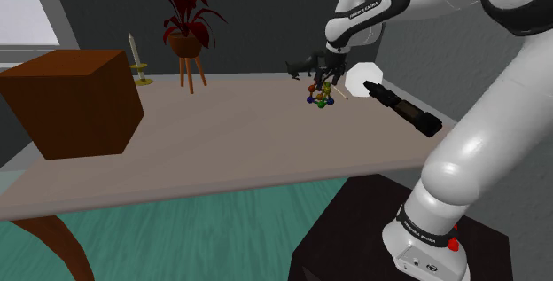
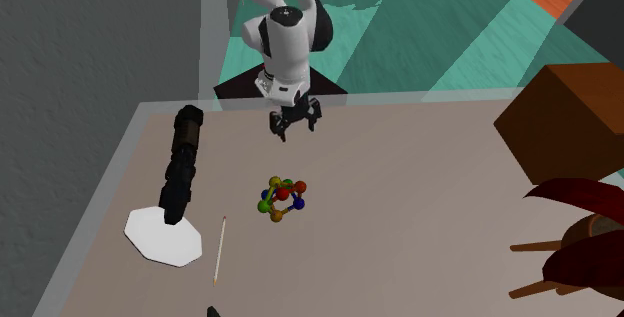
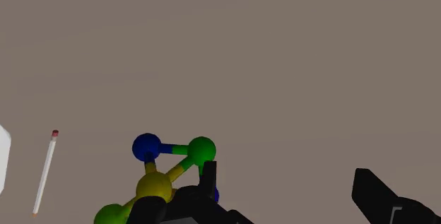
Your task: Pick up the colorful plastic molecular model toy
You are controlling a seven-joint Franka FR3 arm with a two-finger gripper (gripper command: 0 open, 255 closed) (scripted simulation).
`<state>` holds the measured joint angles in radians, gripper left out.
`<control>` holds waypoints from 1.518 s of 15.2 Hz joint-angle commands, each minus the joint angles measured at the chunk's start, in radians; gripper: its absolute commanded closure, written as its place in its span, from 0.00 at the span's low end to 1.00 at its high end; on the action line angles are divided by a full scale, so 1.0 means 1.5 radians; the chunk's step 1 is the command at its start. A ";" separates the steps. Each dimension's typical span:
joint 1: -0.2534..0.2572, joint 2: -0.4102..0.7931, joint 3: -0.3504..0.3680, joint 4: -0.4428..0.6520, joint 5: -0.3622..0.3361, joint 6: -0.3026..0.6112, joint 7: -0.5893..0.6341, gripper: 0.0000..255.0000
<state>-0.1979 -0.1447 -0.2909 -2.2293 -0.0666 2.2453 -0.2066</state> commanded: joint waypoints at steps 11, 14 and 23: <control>-0.061 0.239 -0.050 0.181 0.113 0.085 -0.111 0.00; -0.063 0.252 -0.047 0.170 0.121 0.108 -0.117 0.00; -0.066 0.269 -0.044 0.159 0.131 0.136 -0.123 1.00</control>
<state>-0.2970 0.2574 -0.3571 -1.9903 0.1296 2.4482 -0.3913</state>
